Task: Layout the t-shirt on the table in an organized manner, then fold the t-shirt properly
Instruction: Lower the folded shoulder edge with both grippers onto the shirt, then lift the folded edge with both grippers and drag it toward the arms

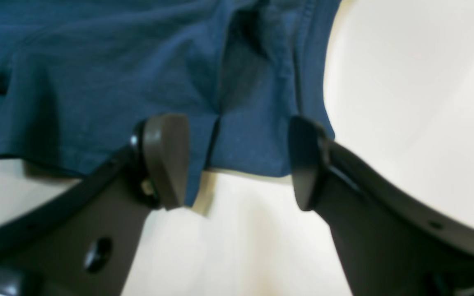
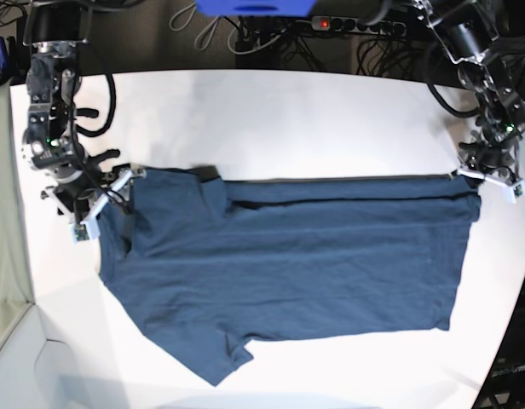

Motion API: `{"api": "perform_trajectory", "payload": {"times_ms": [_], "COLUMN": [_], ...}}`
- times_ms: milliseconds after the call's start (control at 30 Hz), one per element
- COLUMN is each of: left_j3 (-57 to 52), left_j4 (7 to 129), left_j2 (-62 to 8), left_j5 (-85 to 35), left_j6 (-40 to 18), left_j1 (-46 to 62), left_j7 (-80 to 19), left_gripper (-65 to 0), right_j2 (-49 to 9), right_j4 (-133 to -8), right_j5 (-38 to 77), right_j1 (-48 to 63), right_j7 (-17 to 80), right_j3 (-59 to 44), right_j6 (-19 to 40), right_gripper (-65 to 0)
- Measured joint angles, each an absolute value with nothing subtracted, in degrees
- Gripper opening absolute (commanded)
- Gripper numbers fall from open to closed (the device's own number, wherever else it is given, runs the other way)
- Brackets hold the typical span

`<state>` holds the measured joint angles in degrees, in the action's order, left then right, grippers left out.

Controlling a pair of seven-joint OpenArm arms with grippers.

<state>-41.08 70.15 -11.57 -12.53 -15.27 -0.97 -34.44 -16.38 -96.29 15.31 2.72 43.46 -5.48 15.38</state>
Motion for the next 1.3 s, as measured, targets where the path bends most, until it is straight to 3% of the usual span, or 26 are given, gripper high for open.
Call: {"api": "perform_trajectory", "payload": {"times_ms": [200,367,667,1300], "left_j3": [-41.1,-41.08,-41.08,-41.08], "left_j4": [68.36,65.67,65.91,66.0], "left_j2": [-11.62,-12.38,-12.36,-12.38], "left_j5": [-12.97,-13.8,-13.37,-13.32], "left_j6": [-15.31,-15.75,-15.68,-15.68], "left_j1": [-1.74,-3.51,-3.84,-3.88], "left_j7": [-32.99,-32.86,-33.43,-33.58], "left_gripper": [-48.9,-65.0,-64.9,-64.9], "right_j2": [-16.27,-16.49,-16.47,-16.4], "right_j4": [-96.29,-96.36,-95.77,-78.39], "right_j5": [15.27,15.33,15.35,15.31], "right_j1": [2.92,4.16,4.01,-1.56], "right_j7": [43.83,43.92,43.75,39.97], "right_j3": [-8.97,-10.17,-11.51,-11.18], "right_j6": [15.35,15.35,15.35,15.35], "right_gripper": [-26.6,-26.2,-26.1,-26.6]}}
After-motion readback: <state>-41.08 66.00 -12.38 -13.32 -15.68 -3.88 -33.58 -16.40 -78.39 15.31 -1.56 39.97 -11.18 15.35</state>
